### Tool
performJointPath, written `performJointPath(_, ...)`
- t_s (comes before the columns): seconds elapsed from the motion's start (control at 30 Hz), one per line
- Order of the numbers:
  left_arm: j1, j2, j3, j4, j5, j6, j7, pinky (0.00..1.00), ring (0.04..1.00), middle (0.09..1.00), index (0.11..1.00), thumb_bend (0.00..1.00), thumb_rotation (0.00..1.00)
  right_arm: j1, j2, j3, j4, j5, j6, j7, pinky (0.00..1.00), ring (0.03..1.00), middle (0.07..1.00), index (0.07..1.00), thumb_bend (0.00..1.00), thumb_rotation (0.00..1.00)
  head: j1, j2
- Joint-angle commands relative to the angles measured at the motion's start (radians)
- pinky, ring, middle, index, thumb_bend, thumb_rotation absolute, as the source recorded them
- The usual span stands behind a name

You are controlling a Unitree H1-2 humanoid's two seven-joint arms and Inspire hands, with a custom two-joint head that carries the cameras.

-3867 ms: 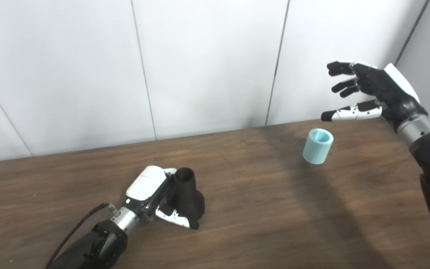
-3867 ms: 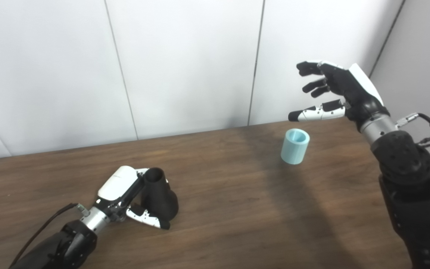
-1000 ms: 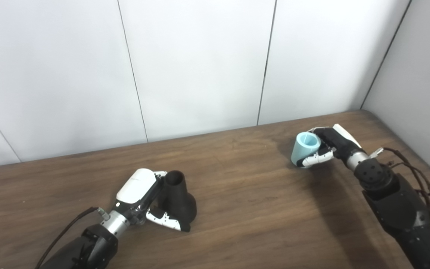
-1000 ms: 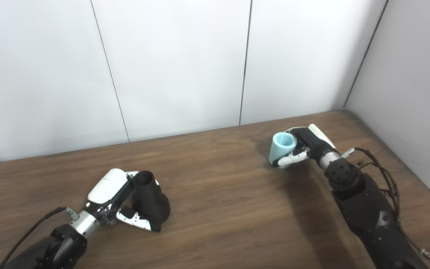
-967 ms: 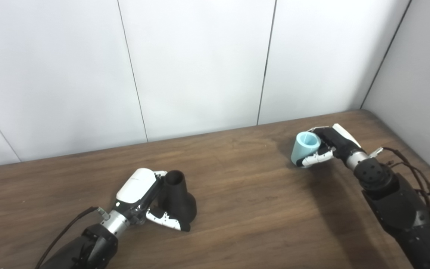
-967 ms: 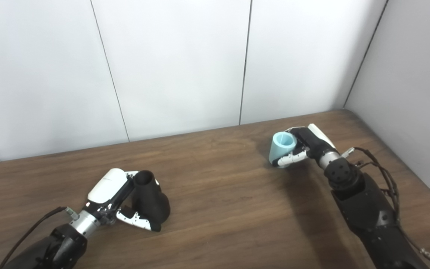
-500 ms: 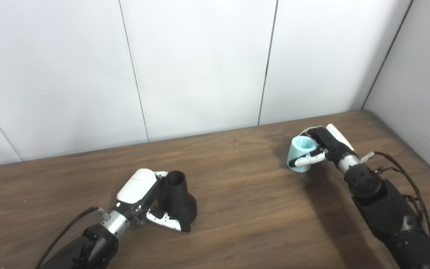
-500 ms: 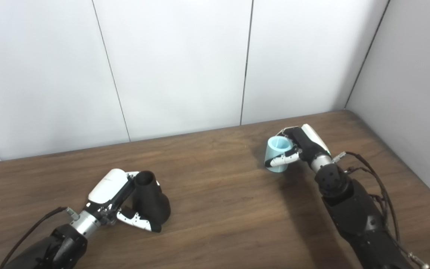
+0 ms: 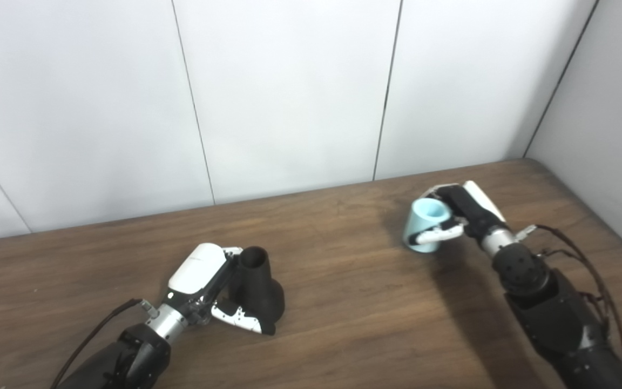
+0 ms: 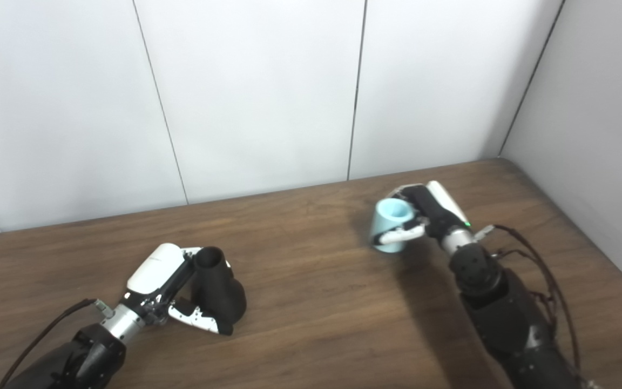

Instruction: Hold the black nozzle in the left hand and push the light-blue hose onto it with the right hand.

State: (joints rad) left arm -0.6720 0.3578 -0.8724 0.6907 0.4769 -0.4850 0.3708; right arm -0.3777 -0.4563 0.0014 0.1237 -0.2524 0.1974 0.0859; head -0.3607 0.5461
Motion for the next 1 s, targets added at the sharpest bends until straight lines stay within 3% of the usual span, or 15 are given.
performJointPath(0.0, 0.164, 0.022, -0.072, 0.101, 0.063, 0.016, -0.165, 0.54, 0.607, 0.466, 0.495, 0.53, 0.0, -0.081, -0.013, -0.003, -0.149, 0.02, 0.018, 0.032, 0.38, 0.425, 0.458, 0.49, 0.53, 0.0, 0.017, 0.001)
performJointPath(0.1, 0.162, 0.007, -0.066, 0.113, 0.07, 0.015, -0.168, 0.54, 0.606, 0.471, 0.492, 0.53, 0.0, -0.098, 0.004, 0.018, -0.255, 0.016, 0.076, 0.075, 0.33, 0.386, 0.435, 0.494, 0.53, 0.0, 0.066, 0.004)
performJointPath(0.27, 0.154, -0.022, -0.047, 0.13, 0.095, 0.018, -0.182, 0.53, 0.611, 0.477, 0.489, 0.53, 0.0, -0.158, 0.056, 0.055, -0.394, 0.043, 0.197, 0.144, 0.39, 0.444, 0.473, 0.484, 0.53, 0.0, 0.146, 0.008)
performJointPath(0.53, 0.146, -0.075, -0.027, 0.164, 0.13, 0.022, -0.191, 0.53, 0.607, 0.481, 0.486, 0.53, 0.0, -0.231, 0.094, 0.126, -0.424, 0.025, 0.249, 0.202, 0.42, 0.446, 0.477, 0.484, 0.53, 0.0, 0.265, 0.011)
performJointPath(0.63, 0.145, -0.091, -0.017, 0.169, 0.14, 0.021, -0.182, 0.51, 0.593, 0.475, 0.489, 0.53, 0.0, -0.248, 0.099, 0.138, -0.407, 0.031, 0.228, 0.22, 0.41, 0.434, 0.471, 0.489, 0.53, 0.0, 0.301, 0.016)
performJointPath(0.7, 0.145, -0.101, -0.009, 0.17, 0.142, 0.028, -0.191, 0.52, 0.595, 0.48, 0.485, 0.53, 0.0, -0.26, 0.098, 0.153, -0.39, 0.02, 0.198, 0.229, 0.47, 0.44, 0.47, 0.49, 0.53, 0.0, 0.326, 0.021)
performJointPath(0.97, 0.147, -0.118, 0.003, 0.154, 0.155, 0.055, -0.214, 0.54, 0.614, 0.492, 0.478, 0.53, 0.0, -0.306, 0.115, 0.203, -0.33, 0.01, 0.15, 0.248, 0.42, 0.462, 0.488, 0.477, 0.53, 0.0, 0.367, 0.045)
